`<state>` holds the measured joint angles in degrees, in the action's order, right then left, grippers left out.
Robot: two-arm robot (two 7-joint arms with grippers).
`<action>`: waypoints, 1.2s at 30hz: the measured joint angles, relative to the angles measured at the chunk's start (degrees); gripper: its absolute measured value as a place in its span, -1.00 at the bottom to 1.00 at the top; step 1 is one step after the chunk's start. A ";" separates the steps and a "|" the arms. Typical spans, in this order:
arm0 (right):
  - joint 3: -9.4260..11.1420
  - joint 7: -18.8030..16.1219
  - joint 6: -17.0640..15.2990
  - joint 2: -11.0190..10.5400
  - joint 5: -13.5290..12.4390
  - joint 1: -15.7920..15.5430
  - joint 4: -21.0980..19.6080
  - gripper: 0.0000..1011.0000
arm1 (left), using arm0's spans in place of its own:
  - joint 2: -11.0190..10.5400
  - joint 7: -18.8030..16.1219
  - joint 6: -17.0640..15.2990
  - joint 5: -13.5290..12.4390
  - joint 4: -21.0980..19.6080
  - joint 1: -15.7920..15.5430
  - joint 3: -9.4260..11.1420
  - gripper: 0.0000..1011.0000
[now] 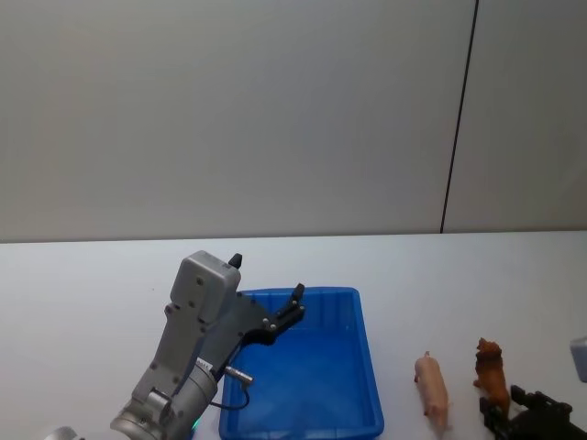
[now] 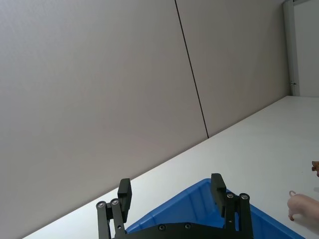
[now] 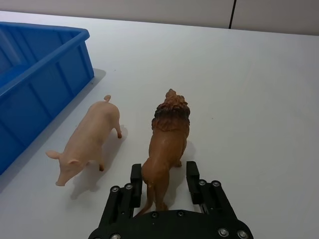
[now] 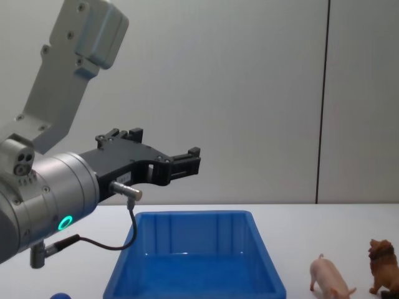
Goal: Pick up the two dolls from the table and place them into the box.
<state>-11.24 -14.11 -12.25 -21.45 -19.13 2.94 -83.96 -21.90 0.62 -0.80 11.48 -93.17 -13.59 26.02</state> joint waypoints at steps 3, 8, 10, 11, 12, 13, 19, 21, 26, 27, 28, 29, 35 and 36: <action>-0.10 -0.14 0.03 0.20 -0.09 0.28 0.23 -0.09 | 0.00 0.00 0.00 0.00 0.00 0.00 0.00 0.98; -0.21 -0.17 0.56 0.45 -0.12 0.59 0.26 -0.39 | 0.00 0.00 0.00 0.00 0.00 0.00 0.00 0.98; -0.23 -0.07 1.03 0.52 0.00 0.66 -0.01 -0.44 | 0.00 0.00 0.00 0.00 0.00 0.00 0.00 0.98; -0.23 0.01 1.20 0.53 0.06 0.67 -0.14 -0.44 | 0.00 0.00 0.00 0.00 0.00 0.00 0.00 0.98; -0.23 0.09 1.38 0.54 0.13 0.68 -0.27 -0.44 | 0.00 0.00 0.00 0.00 0.00 0.00 0.00 0.98; -0.23 0.18 1.58 0.55 0.21 0.68 -0.47 -0.44 | 0.00 0.00 0.00 0.00 0.00 0.00 0.00 0.98; -0.22 0.97 3.45 0.56 1.12 0.72 -2.10 -0.44 | 0.00 0.00 0.00 0.00 0.00 0.00 0.00 0.98; -0.21 1.11 4.22 0.56 1.52 0.78 -2.88 -0.44 | 0.00 0.00 0.00 0.00 0.00 0.00 0.00 0.98; -0.23 0.82 5.50 0.68 2.26 1.15 -4.77 -0.44 | 0.00 0.00 0.00 0.00 0.00 0.00 0.00 0.98; -0.26 0.66 5.65 0.71 2.37 1.25 -5.06 -0.44 | 0.00 0.00 0.00 0.00 0.00 0.00 0.00 0.98; -0.35 0.27 5.90 0.79 2.63 1.46 -5.56 -0.44 | 0.00 0.00 0.00 0.00 0.00 0.00 0.00 0.98; -0.40 -0.04 5.98 0.84 2.73 1.57 -5.78 -0.44 | 0.00 0.00 0.00 0.00 0.00 0.00 0.00 0.98; -1.06 -2.59 6.11 1.59 3.68 2.95 -7.31 -0.44 | 0.00 0.00 0.00 0.00 0.00 0.00 0.00 0.98; -1.16 -2.94 6.04 1.71 3.81 3.15 -7.42 -0.44 | 0.00 0.00 0.00 0.00 0.00 0.00 0.00 0.98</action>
<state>-12.40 -17.05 -6.21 -19.74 -15.32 6.09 -91.38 -21.90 0.63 -0.80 11.48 -93.17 -13.59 26.03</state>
